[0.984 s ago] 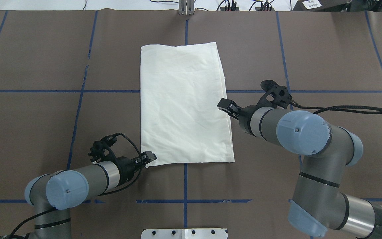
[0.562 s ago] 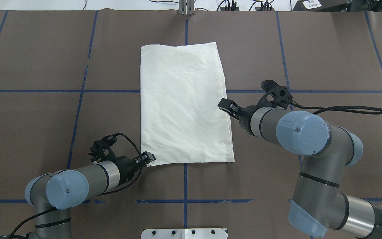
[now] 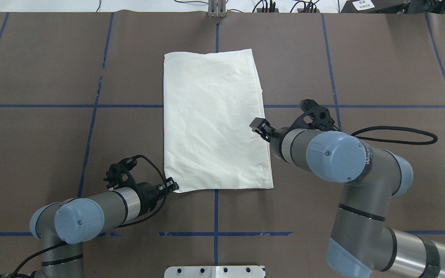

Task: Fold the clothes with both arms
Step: 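Close both grippers on the near corners of the folded shirt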

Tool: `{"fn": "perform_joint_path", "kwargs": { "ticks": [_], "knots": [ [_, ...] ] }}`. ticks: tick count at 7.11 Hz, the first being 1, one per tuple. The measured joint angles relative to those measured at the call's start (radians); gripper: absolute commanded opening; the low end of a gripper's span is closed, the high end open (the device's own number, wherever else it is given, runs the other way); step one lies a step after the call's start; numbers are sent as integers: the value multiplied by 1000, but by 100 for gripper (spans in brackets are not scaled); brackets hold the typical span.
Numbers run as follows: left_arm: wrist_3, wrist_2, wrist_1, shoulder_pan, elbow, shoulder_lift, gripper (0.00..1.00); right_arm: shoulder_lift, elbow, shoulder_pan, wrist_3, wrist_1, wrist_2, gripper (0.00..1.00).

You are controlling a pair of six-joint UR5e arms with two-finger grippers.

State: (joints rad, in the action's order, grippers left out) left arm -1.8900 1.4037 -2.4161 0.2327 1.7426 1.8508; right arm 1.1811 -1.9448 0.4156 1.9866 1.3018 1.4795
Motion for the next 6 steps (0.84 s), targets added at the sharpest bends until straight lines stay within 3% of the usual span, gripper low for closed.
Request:
{"fn": "perform_joint_path", "kwargs": {
  "ticks": [2,6],
  "knots": [
    [0,0,0,1,6,5,0,-32,3,-76,117,76,-31,84],
    [-1,-2,0,5,14,14,0,-37,64,-188,229,97,-110,82]
  ]
}}
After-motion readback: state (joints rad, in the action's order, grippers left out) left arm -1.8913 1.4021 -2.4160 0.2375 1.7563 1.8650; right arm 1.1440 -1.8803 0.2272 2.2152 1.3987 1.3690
